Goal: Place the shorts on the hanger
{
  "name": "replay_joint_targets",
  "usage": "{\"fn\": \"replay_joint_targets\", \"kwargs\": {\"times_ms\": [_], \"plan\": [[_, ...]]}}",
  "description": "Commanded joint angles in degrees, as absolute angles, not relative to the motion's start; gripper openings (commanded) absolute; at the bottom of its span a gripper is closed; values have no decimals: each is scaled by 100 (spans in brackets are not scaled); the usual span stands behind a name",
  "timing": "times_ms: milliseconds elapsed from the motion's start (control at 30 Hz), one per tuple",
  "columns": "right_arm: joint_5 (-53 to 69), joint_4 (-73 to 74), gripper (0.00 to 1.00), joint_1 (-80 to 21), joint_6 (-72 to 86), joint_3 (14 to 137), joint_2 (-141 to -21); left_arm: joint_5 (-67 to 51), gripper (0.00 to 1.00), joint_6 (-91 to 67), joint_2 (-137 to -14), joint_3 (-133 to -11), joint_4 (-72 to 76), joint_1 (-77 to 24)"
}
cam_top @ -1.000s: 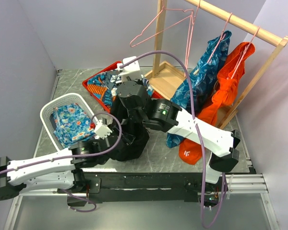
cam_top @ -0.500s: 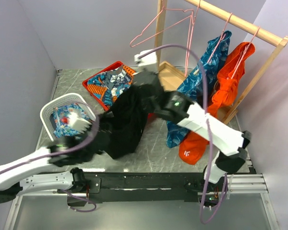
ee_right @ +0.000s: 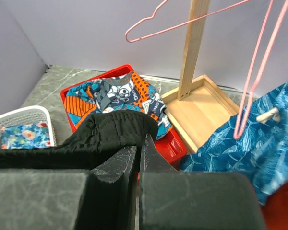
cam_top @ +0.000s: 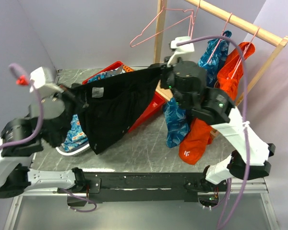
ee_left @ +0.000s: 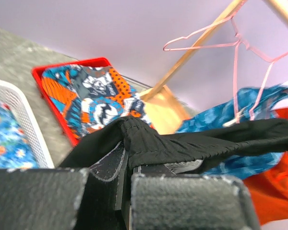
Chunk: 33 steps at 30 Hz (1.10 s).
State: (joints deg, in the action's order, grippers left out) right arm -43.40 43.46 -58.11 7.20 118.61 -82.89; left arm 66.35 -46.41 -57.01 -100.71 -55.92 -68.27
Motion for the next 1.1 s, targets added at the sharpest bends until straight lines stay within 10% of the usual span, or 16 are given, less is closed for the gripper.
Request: {"fn": "replay_joint_targets", "kwargs": {"times_ms": [0,467,800,1067], "plan": [[-4342,4816,0,-5678,896,12296,-7726,6165,1,-3359,-6125,-10801,-5871,-6488],[-3867,4667,0,-4729,1450,11216,-7831,425,1,-3384,-5802,-8527,-5273,-3009],[-3894,4703,0,-4465,1758,11268,-7937,326,1,-3305,-5660,-9334,-6109,-2566],[-2761,3007,13,-4447,2557,8369,-7716,641,1,-3225,-5651,-7174,-4820,-2523]]}}
